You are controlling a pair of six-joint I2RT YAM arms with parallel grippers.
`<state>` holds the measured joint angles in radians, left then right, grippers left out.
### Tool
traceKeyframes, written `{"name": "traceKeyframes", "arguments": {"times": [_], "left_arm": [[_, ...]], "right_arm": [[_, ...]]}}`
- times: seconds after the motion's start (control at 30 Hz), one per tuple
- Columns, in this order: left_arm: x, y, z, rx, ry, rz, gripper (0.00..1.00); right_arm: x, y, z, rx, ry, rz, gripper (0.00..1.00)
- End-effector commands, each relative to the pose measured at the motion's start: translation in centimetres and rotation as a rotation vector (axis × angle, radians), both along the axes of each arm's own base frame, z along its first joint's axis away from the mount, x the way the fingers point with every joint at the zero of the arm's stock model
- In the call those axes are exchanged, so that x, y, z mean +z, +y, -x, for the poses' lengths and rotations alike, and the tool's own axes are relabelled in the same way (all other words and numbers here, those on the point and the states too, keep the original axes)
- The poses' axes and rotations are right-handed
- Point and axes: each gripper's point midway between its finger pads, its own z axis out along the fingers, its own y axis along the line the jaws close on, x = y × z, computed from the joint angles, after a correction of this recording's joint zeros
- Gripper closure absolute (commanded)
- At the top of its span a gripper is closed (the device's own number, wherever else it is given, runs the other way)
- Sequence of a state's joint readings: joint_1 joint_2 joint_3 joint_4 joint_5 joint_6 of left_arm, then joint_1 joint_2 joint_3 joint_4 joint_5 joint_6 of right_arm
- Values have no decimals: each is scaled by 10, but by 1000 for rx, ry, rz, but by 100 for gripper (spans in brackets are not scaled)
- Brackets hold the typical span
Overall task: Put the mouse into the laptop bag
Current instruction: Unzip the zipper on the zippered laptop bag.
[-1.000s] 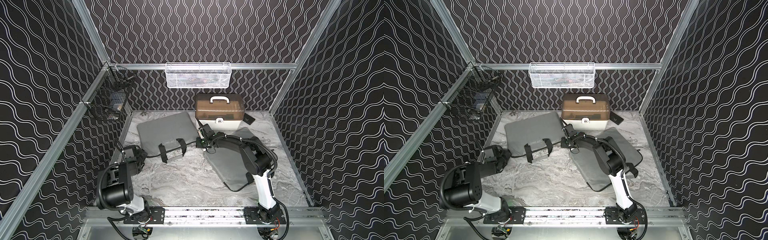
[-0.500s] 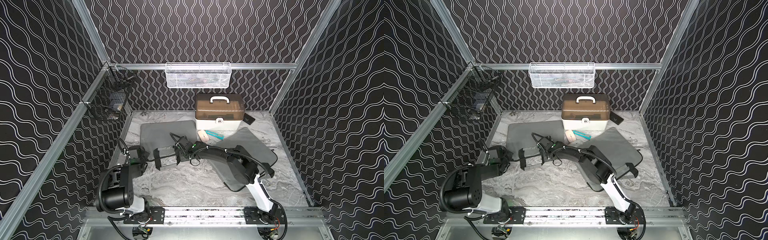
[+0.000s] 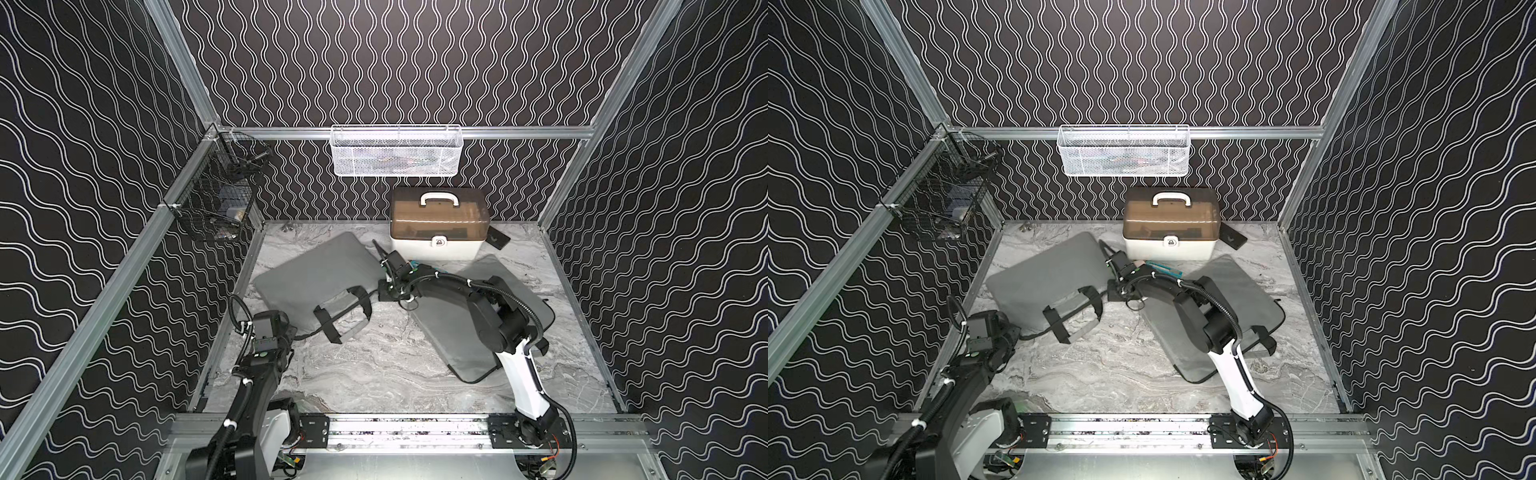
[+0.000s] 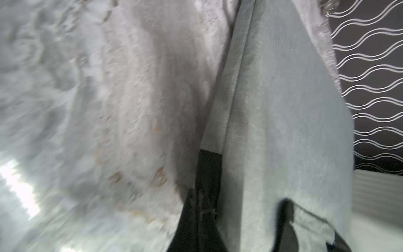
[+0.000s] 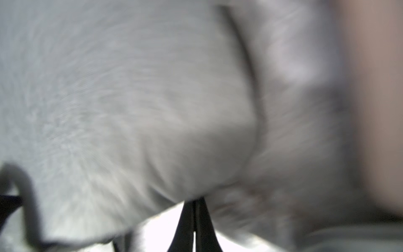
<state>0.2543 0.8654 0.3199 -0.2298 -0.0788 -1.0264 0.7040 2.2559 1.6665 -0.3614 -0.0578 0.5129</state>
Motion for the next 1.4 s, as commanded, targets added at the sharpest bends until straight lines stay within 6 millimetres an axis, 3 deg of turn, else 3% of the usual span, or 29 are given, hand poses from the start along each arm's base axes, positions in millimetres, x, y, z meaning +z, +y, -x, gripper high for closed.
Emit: {"name": "traceKeyframes", "arguments": {"times": [0.0, 0.07, 0.23, 0.47, 0.73, 1.0, 1.13, 1.23, 1.37], "left_arm": [[-11, 5, 28, 55, 135, -9, 100], [-13, 5, 31, 60, 153, -10, 100], [-17, 1, 36, 59, 162, 9, 100], [-9, 4, 63, 110, 174, -19, 100], [-14, -15, 54, 15, 149, 55, 100], [-10, -45, 48, -81, 55, 151, 100], [-5, -50, 45, -99, 15, 147, 94], [-10, -50, 40, -108, 17, 149, 100], [-30, -56, 35, -123, 50, 182, 100]], "right_arm": [[1, -18, 1, -14, 42, -26, 100], [5, -23, -2, -14, 41, -38, 100], [13, -10, -1, 34, 61, -83, 100], [20, -3, -34, -2, 37, -56, 100], [12, -6, -62, -132, 38, -3, 100], [25, 3, -79, -238, 45, -63, 100], [22, 6, -64, -290, 86, -102, 100], [23, 15, -37, -294, 97, -116, 100], [32, 25, 0, -321, 117, -116, 100]]}}
